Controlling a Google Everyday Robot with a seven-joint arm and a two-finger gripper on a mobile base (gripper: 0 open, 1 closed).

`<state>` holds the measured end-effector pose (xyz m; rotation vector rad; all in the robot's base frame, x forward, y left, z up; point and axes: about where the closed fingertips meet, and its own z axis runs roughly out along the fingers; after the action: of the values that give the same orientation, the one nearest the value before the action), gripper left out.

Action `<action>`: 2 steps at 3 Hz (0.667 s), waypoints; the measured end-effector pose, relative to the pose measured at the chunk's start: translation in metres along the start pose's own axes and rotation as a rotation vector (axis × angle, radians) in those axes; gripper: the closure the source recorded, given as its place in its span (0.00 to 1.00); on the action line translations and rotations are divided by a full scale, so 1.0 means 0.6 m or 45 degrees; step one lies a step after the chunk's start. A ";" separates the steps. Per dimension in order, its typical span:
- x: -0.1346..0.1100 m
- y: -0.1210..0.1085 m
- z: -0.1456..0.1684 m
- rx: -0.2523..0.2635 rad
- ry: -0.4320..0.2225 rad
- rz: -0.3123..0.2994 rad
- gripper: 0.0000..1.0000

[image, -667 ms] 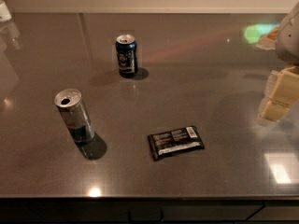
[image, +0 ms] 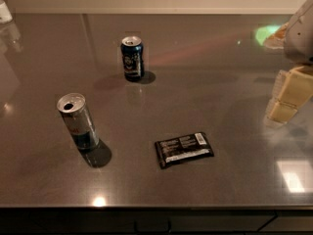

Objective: Knock pepsi can over

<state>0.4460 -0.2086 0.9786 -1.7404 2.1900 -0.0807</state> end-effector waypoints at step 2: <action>-0.062 -0.046 0.047 0.023 -0.139 -0.061 0.00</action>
Offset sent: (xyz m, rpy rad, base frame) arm 0.0791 0.0575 -0.0243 0.1512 -0.1001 0.1060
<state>0.4874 -0.1750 0.9677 -1.7447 2.0648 -0.0168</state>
